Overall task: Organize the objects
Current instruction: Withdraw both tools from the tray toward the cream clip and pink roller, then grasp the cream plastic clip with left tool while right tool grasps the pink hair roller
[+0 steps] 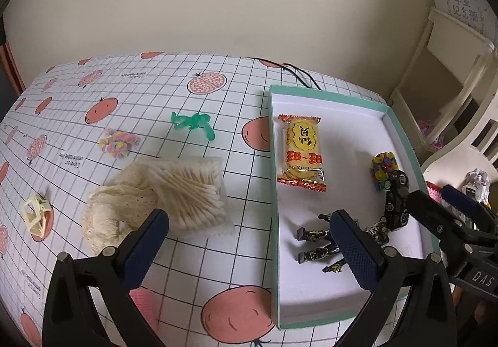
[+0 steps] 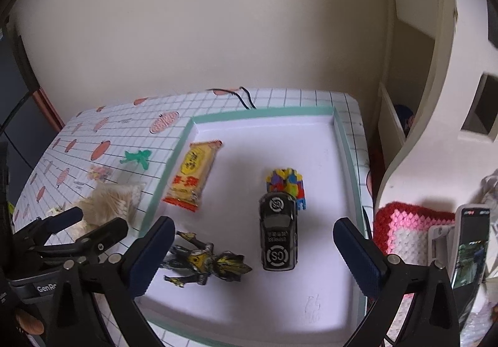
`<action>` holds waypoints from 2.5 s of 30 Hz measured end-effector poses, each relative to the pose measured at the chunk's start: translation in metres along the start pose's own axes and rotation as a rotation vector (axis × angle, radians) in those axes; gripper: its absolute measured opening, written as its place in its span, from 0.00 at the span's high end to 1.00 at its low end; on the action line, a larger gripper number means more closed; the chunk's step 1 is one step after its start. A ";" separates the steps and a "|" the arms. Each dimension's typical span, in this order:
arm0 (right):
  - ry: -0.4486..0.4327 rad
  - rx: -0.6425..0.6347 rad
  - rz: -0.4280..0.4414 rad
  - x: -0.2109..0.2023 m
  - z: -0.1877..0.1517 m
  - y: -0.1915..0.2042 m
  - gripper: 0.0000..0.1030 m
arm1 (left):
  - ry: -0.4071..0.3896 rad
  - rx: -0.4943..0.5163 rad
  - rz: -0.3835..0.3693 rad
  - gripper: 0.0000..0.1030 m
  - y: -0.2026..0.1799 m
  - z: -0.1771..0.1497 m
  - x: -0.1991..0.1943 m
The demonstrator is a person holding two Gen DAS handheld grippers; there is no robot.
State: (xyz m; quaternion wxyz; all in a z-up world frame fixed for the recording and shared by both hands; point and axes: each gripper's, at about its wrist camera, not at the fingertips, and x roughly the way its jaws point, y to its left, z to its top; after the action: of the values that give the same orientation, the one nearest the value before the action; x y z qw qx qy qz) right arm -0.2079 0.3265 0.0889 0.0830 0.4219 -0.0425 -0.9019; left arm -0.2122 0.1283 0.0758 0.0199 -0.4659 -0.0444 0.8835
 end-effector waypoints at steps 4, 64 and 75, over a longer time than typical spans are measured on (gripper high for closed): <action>-0.022 -0.022 0.004 -0.011 0.006 0.013 0.00 | -0.019 0.004 -0.043 0.00 0.008 0.004 -0.017; 0.316 -0.344 0.202 0.058 -0.076 0.225 0.00 | 0.155 -0.402 0.142 0.00 0.287 -0.028 0.003; 0.364 -0.415 0.190 0.069 -0.098 0.243 0.00 | 0.172 -0.418 0.182 0.00 0.295 -0.031 0.020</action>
State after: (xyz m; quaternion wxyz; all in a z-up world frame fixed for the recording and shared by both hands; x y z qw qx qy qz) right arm -0.1484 0.0745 0.0101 0.2579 0.5449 0.1193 -0.7889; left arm -0.1964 -0.1618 0.0131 -0.1530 -0.5357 -0.1824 0.8102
